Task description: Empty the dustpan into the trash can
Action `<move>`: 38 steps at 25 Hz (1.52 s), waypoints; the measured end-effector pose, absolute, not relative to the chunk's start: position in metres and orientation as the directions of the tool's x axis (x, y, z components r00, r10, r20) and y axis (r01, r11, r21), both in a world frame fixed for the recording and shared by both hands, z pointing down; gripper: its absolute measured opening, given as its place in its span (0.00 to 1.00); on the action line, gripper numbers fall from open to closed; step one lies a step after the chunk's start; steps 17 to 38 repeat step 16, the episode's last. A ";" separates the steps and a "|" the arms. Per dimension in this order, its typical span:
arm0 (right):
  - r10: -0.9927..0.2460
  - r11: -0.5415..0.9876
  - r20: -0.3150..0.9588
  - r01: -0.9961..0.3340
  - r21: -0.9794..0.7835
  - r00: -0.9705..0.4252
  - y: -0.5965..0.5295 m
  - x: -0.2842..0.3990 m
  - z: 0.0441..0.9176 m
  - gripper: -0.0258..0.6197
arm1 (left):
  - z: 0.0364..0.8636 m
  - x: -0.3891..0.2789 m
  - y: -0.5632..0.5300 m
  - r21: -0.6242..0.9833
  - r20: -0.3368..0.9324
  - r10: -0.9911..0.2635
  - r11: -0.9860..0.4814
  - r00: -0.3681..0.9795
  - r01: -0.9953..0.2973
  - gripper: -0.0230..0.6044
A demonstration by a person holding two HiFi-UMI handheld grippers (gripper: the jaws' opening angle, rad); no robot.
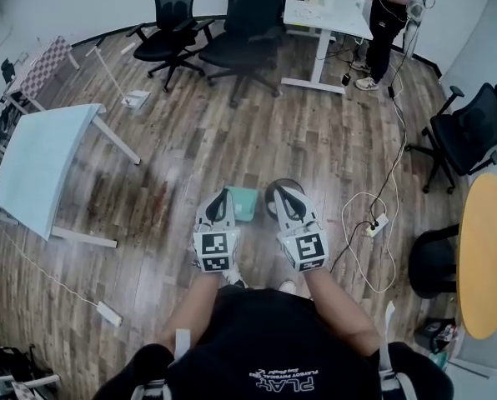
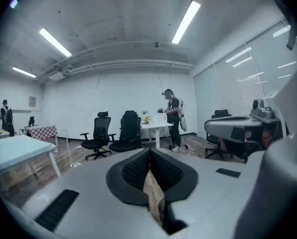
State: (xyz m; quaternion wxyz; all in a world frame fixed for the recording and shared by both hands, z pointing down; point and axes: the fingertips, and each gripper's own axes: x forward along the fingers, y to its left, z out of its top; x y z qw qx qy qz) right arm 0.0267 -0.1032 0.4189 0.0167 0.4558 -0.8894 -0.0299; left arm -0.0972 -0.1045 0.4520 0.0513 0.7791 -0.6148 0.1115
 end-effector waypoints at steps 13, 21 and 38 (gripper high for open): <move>-0.802 0.596 0.008 -0.801 0.059 -0.597 -0.079 0.083 0.425 0.08 | 0.458 -0.042 -0.077 -0.085 0.270 -0.943 -0.226 0.196 -0.970 0.08; -0.805 0.592 0.006 -0.804 0.056 -0.593 -0.081 0.091 0.425 0.08 | 0.455 -0.037 -0.078 -0.084 0.260 -0.945 -0.226 0.197 -0.971 0.08; -0.805 0.592 0.006 -0.804 0.056 -0.593 -0.081 0.091 0.425 0.08 | 0.455 -0.037 -0.078 -0.084 0.260 -0.945 -0.226 0.197 -0.971 0.08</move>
